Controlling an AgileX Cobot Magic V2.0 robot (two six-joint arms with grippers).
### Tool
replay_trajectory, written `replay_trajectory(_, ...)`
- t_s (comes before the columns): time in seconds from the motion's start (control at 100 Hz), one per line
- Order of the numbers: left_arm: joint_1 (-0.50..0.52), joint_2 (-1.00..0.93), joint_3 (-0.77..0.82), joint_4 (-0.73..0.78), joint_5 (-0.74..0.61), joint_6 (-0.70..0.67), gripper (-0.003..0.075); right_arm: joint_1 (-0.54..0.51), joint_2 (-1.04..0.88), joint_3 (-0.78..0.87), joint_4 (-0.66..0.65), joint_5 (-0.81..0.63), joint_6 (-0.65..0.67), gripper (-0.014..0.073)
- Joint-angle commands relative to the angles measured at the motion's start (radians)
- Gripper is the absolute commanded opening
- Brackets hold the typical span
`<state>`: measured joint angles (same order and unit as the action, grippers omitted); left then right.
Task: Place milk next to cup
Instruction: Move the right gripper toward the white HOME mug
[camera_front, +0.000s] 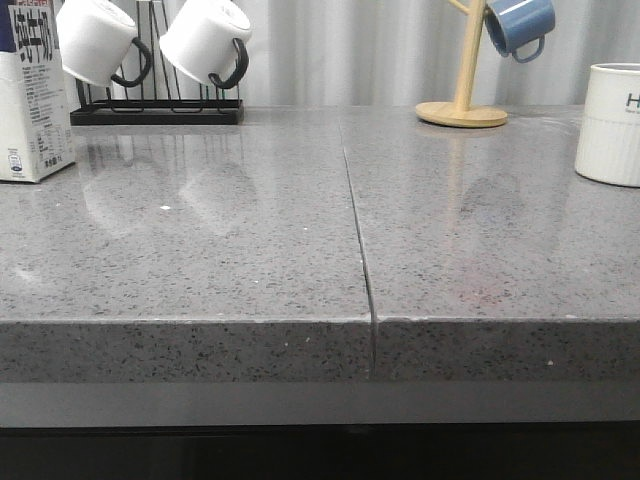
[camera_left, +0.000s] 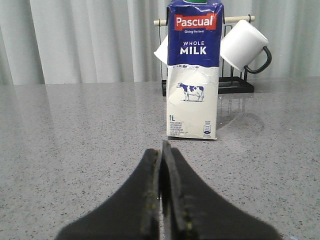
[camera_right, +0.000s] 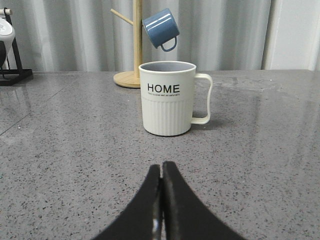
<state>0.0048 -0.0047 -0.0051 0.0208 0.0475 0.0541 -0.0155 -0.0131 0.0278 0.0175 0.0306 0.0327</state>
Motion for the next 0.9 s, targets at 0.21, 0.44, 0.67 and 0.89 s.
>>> replay_trajectory(0.21, 0.000, -0.030, 0.043, -0.010, -0.078, -0.004, -0.0020, 0.002, -0.016, -0.010, -0.002, -0.083, -0.010, -0.0064)
replay_trajectory(0.44, 0.000, -0.030, 0.043, -0.010, -0.078, -0.004, -0.0020, 0.002, -0.016, -0.010, -0.003, -0.087, -0.010, -0.0064)
replay_trajectory(0.67, 0.000, -0.030, 0.043, -0.010, -0.078, -0.004, -0.0020, 0.002, -0.016, -0.010, -0.003, -0.131, -0.010, -0.0064)
replay_trajectory(0.89, 0.000, -0.030, 0.043, -0.010, -0.078, -0.004, -0.0020, 0.002, -0.004, -0.064, -0.003, -0.060, -0.010, -0.0064)
